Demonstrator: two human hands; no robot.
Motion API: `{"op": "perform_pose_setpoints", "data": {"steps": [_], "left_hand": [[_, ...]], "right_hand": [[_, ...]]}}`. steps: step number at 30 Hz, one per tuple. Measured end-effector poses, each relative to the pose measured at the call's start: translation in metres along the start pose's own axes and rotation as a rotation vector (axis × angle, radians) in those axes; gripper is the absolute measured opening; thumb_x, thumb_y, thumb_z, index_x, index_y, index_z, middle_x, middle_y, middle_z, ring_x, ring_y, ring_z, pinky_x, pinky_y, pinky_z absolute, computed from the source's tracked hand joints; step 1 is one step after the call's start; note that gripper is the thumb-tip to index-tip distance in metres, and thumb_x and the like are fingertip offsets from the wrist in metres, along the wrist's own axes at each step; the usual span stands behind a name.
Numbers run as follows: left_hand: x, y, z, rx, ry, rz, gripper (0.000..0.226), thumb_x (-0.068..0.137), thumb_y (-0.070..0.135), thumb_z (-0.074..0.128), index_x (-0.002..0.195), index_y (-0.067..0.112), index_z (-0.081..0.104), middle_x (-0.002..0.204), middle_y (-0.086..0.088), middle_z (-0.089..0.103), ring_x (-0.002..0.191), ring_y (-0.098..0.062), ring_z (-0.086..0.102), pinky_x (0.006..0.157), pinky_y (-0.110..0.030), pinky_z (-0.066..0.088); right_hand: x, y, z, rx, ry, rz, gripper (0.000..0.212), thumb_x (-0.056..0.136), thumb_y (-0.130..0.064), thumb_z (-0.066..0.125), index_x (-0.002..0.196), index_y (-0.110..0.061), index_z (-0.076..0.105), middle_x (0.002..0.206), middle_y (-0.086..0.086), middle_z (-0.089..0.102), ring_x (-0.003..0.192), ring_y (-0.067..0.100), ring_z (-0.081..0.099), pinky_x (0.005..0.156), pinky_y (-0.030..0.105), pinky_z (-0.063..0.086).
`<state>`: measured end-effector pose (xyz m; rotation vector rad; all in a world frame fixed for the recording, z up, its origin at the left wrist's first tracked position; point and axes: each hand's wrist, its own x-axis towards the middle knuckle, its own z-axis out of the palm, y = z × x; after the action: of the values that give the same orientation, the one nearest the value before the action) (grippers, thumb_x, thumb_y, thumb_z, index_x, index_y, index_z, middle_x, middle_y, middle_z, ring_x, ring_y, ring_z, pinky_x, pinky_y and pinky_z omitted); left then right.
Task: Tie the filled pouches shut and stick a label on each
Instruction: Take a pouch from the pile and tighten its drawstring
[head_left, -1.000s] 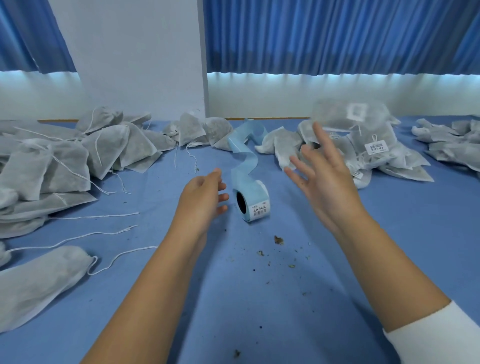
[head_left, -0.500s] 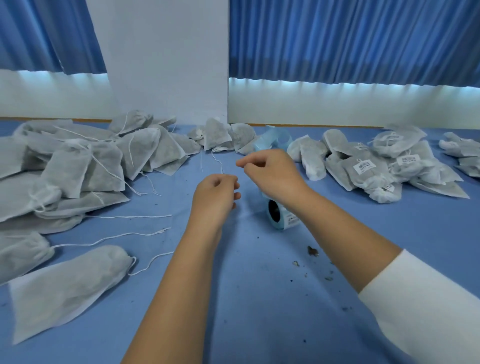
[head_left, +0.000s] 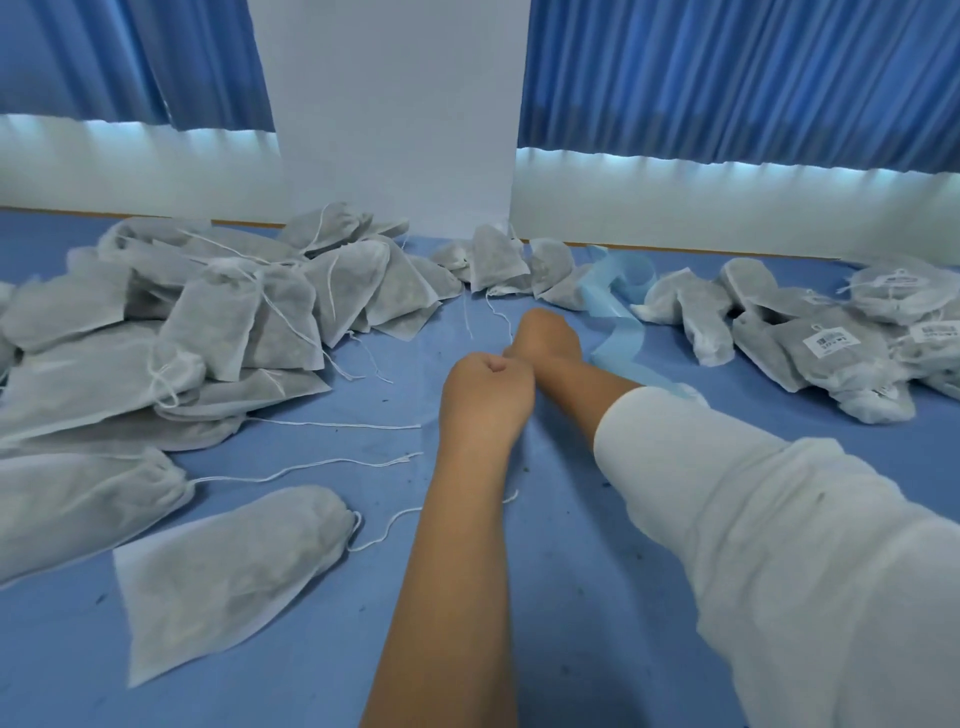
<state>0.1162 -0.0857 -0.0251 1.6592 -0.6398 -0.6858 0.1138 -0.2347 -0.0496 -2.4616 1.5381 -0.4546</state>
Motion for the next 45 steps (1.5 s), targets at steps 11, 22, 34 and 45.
{"op": "perform_pose_setpoints", "data": {"steps": [11, 22, 34, 45], "left_hand": [[0.004, -0.006, -0.010, 0.158, 0.063, 0.093, 0.018, 0.094, 0.009, 0.048, 0.105, 0.015, 0.061, 0.107, -0.006, 0.066, 0.103, -0.030, 0.064, 0.086, -0.038, 0.051], [-0.006, -0.009, 0.005, 0.313, -0.056, 0.456, 0.063, 0.096, 0.018, 0.062, 0.152, 0.025, 0.035, 0.153, 0.005, 0.042, 0.140, -0.013, 0.037, 0.088, -0.005, 0.022], [-0.028, 0.010, 0.004, 0.082, -0.138, 0.488, 0.014, 0.092, 0.032, 0.067, 0.085, 0.024, 0.075, 0.081, 0.013, 0.070, 0.068, 0.010, 0.055, 0.062, -0.003, 0.038], [-0.053, 0.033, 0.015, -0.331, -0.358, 0.318, 0.034, 0.102, 0.025, 0.047, 0.085, 0.024, 0.076, 0.092, 0.004, 0.076, 0.066, -0.010, 0.064, 0.062, -0.022, 0.051]], "right_hand": [[-0.013, -0.005, -0.022, 0.096, -0.107, -0.191, 0.040, 0.091, -0.020, 0.052, 0.056, -0.014, 0.033, 0.058, 0.000, 0.037, 0.063, 0.020, 0.040, 0.051, 0.030, 0.026], [-0.087, 0.028, -0.140, 1.343, -0.418, -0.205, 0.022, 0.088, -0.003, 0.036, 0.071, -0.008, 0.048, 0.062, 0.012, 0.061, 0.058, 0.023, 0.059, 0.059, 0.027, 0.054], [-0.093, 0.063, -0.169, 1.730, 0.015, -0.062, 0.016, 0.091, -0.001, 0.042, 0.077, -0.004, 0.049, 0.069, 0.015, 0.069, 0.074, 0.027, 0.070, 0.071, 0.030, 0.059], [-0.132, 0.100, -0.113, 1.244, 0.027, -0.217, 0.017, 0.103, -0.009, 0.039, 0.088, -0.014, 0.044, 0.111, 0.010, 0.068, 0.102, 0.016, 0.069, 0.072, 0.023, 0.055]]}}
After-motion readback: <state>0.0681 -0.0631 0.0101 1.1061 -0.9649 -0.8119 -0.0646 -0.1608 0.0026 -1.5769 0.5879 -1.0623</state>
